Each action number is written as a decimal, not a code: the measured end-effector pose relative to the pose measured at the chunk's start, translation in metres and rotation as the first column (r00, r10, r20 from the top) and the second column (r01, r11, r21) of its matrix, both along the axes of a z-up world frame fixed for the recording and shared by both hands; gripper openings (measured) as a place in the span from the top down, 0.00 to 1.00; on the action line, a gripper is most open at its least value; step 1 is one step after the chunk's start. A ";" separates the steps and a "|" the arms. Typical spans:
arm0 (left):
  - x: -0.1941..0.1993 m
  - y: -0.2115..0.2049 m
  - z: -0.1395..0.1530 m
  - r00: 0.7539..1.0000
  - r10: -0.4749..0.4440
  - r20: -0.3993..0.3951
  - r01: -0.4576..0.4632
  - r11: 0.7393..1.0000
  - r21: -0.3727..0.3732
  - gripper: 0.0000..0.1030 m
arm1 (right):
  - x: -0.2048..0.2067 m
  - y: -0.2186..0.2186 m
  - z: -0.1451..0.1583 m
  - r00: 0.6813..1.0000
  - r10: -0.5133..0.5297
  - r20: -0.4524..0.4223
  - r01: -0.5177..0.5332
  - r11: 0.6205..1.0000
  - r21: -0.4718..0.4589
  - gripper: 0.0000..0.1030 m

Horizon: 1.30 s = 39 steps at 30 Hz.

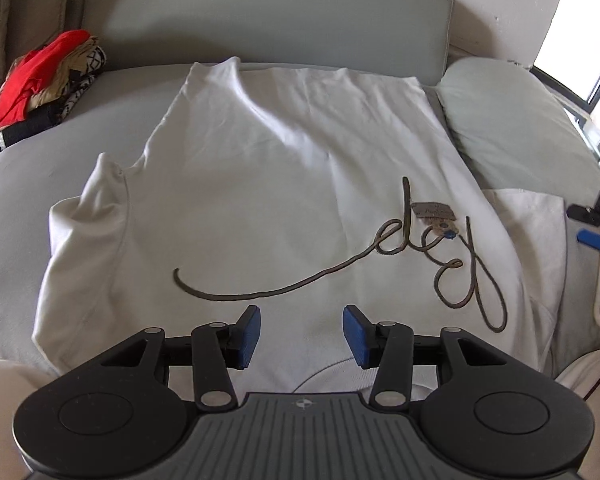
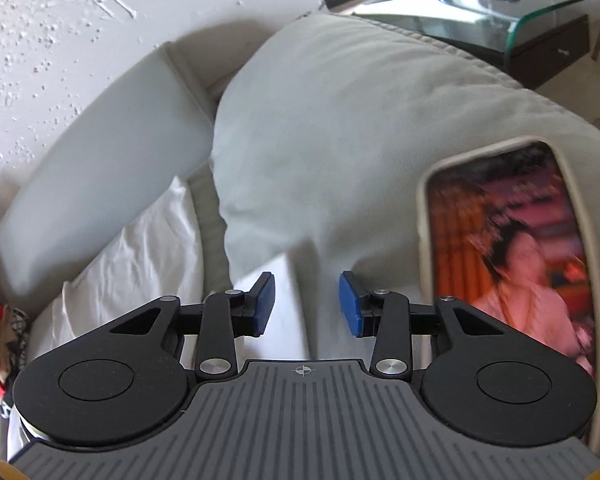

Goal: Fold clothes

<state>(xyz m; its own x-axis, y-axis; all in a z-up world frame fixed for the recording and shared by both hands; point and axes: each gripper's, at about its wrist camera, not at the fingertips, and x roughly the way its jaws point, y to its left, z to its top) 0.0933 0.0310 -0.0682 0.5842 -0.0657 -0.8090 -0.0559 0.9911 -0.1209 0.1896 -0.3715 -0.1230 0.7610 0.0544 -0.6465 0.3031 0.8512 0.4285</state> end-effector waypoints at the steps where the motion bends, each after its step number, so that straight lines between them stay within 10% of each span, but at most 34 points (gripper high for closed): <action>1: 0.001 -0.001 -0.002 1.000 -0.002 -0.001 0.002 1.000 -0.002 0.56 | 0.005 0.000 -0.002 1.000 0.008 0.004 -0.008 1.000 -0.003 0.65; 4: 0.004 0.000 -0.005 1.000 0.001 -0.004 -0.001 1.000 -0.020 0.56 | 0.018 -0.002 -0.006 0.999 0.053 -0.001 -0.053 0.998 0.023 0.68; 6: 0.006 0.002 -0.006 1.000 0.007 -0.005 -0.007 0.999 -0.036 0.56 | 0.023 -0.003 -0.008 0.997 0.075 -0.011 -0.074 0.997 0.036 0.95; 8: 0.006 0.003 -0.007 1.000 0.008 -0.005 -0.009 0.999 -0.047 0.56 | 0.020 -0.002 -0.007 0.997 0.079 -0.008 -0.078 0.996 0.037 0.99; 16: -0.001 0.009 -0.006 1.000 0.025 0.014 -0.024 0.997 -0.066 0.56 | -0.039 0.005 0.024 0.974 -0.200 0.104 0.217 0.956 -0.200 1.00; 23: -0.005 0.005 -0.017 1.000 0.016 0.012 -0.015 0.999 -0.047 0.56 | -0.038 0.023 0.028 0.990 -0.143 0.018 0.142 0.949 -0.282 0.83; 30: -0.029 0.020 -0.007 0.999 0.030 0.038 -0.027 0.997 -0.071 0.53 | -0.086 0.097 0.054 0.985 0.174 0.000 -0.170 0.959 -0.229 0.68; 39: -0.075 0.114 0.003 0.946 0.323 0.020 -0.313 0.930 -0.194 0.50 | -0.104 0.200 0.029 0.857 0.503 -0.111 -0.511 0.857 -0.061 0.67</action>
